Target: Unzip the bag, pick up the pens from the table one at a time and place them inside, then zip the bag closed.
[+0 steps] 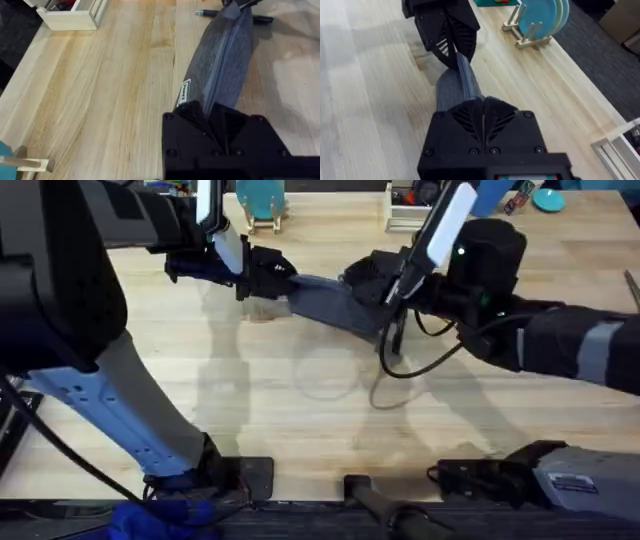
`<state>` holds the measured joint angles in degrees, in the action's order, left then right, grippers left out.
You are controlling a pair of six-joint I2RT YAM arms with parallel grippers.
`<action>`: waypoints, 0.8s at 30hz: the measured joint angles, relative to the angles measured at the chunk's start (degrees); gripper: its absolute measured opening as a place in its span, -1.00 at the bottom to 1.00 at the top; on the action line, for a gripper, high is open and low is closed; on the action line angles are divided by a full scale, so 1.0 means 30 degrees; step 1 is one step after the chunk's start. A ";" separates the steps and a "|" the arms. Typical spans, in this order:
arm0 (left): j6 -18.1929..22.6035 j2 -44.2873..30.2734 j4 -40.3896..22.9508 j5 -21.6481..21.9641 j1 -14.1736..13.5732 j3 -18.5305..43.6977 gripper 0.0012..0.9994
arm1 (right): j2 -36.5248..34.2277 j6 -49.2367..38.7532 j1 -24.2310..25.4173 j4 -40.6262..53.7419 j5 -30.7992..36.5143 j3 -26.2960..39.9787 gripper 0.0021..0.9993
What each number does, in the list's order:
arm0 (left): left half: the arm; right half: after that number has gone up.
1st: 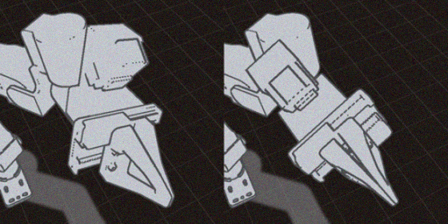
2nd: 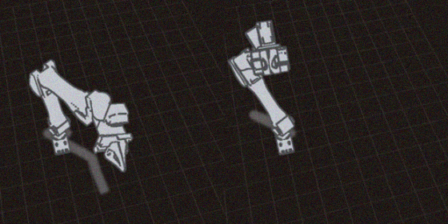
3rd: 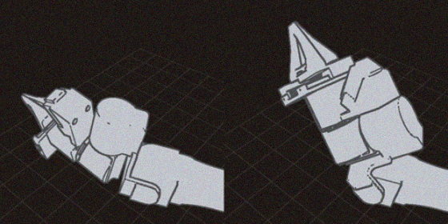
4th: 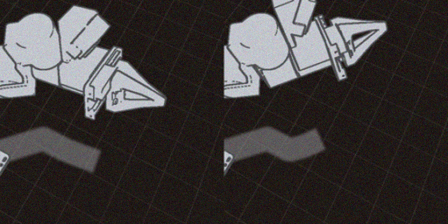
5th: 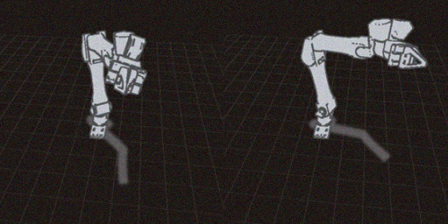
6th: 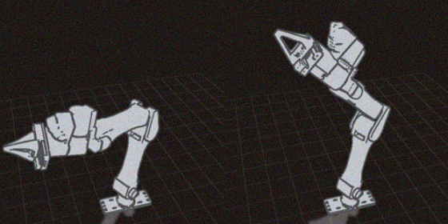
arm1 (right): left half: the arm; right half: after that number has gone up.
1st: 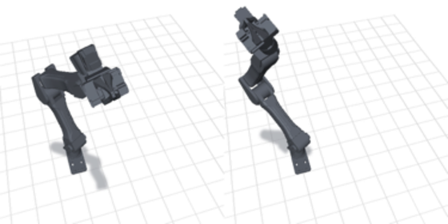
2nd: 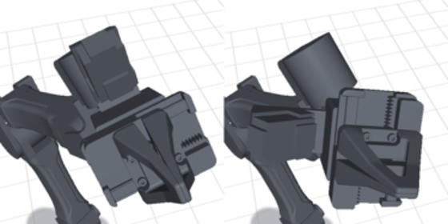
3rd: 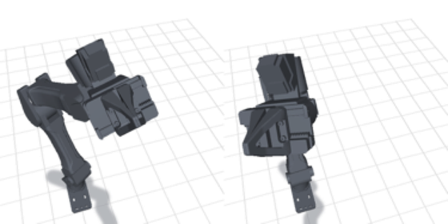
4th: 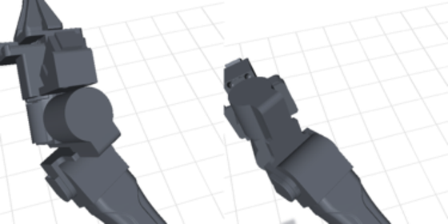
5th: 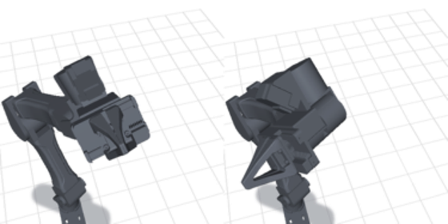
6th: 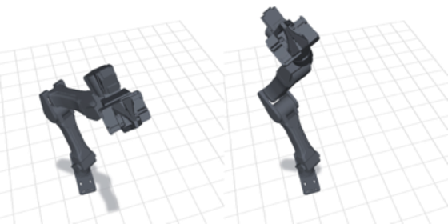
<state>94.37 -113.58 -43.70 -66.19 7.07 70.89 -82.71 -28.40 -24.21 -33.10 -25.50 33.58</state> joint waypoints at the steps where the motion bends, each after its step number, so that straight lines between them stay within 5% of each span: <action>1: 0.0000 0.0000 0.0000 0.0000 0.0000 0.0000 -0.92 | -0.0130 0.0002 -0.0067 0.0001 0.0000 0.0144 -0.94; 24: 0.0000 0.0000 -0.0029 -0.0007 -0.0015 0.0000 -0.92 | -0.4418 -0.0285 -0.2011 -0.0358 -0.0029 0.4610 -0.94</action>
<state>94.37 -113.58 -43.79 -66.22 7.03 70.89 -95.97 -29.26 -30.24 -34.18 -25.58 47.41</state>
